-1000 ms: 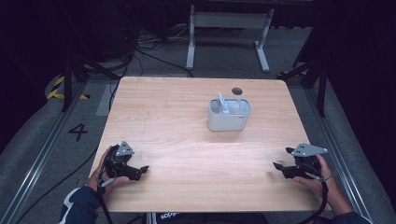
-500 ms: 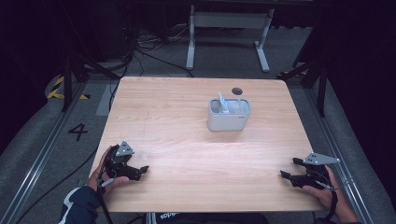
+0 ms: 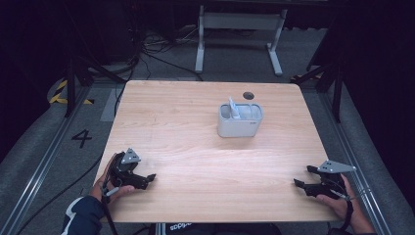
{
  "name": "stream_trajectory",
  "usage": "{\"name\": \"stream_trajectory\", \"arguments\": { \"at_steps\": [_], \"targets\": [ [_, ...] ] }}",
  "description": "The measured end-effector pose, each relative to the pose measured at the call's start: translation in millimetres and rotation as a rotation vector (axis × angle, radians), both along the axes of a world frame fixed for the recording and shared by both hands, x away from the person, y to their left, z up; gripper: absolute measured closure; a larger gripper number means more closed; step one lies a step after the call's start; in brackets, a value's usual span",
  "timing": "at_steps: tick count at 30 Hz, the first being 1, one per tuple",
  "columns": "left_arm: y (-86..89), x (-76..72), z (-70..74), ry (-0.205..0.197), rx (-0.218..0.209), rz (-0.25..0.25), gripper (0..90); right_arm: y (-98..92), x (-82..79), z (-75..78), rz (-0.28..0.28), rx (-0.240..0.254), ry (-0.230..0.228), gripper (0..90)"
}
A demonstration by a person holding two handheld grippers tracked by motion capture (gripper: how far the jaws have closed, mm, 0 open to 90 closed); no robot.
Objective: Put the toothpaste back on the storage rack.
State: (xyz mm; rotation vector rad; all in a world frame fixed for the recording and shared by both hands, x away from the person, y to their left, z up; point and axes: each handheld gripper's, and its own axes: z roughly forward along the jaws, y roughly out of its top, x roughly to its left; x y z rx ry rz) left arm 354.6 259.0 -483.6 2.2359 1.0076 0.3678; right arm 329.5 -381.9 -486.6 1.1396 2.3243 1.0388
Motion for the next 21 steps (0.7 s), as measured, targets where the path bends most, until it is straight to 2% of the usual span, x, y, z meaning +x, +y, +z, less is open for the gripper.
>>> {"name": "stream_trajectory", "arguments": {
  "at_steps": [21],
  "targets": [
    [-0.8,2.6,0.6,0.001,0.006,0.011,0.3,-1.2,0.1,0.1,0.006,0.001,0.0,19.3]
  ]
}}
